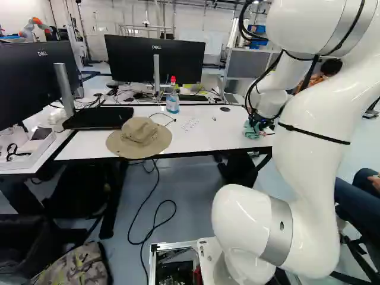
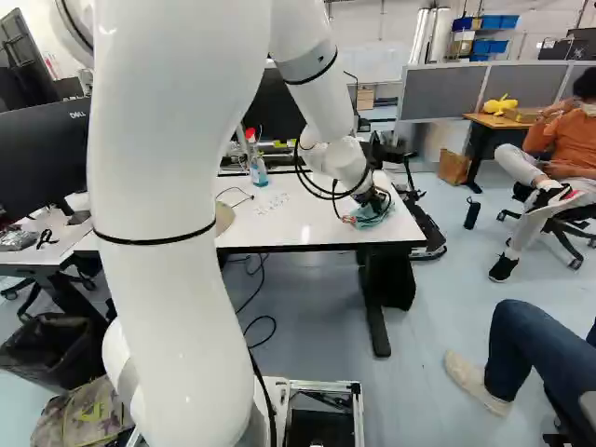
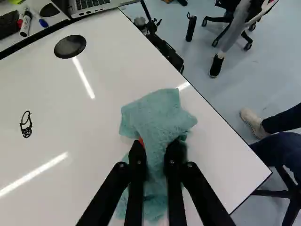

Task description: Clean the table with the green towel

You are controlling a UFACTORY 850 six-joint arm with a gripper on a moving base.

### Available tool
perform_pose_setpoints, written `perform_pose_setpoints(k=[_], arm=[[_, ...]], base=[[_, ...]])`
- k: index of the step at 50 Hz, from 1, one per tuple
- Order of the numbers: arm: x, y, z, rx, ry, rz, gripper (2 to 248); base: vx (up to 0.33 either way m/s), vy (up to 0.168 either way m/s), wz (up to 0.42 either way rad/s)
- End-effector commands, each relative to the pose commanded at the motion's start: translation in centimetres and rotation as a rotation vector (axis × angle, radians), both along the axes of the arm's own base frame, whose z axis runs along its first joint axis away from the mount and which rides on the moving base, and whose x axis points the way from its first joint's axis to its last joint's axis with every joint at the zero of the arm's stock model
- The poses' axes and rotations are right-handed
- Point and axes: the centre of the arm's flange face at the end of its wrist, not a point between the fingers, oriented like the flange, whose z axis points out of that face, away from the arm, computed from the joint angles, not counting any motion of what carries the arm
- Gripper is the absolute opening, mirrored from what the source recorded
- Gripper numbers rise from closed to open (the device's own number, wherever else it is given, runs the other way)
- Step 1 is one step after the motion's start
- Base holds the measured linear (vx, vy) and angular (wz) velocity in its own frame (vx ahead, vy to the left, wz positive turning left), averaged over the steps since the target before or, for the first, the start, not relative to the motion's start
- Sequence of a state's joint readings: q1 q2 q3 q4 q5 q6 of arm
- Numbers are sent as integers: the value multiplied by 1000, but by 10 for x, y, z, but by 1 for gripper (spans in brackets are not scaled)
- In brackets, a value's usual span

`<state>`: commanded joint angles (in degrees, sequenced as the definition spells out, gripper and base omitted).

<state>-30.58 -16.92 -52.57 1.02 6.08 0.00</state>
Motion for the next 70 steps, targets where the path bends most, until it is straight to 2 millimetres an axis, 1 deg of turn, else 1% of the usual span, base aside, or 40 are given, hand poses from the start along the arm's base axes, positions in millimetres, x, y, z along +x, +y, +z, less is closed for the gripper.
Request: perform_pose_setpoints(k=[7, 22, 65, 70], arm=[[4, 1, 8, -8, -14, 6, 50], [25, 9, 26, -32, -56, 36, 50], [64, 73, 77, -71, -147, 168, 50], [70, 81, 76, -70, -149, 184, 50]], base=[[0, 0, 0], [0, 0, 0], [0, 0, 0], [0, 0, 0]])
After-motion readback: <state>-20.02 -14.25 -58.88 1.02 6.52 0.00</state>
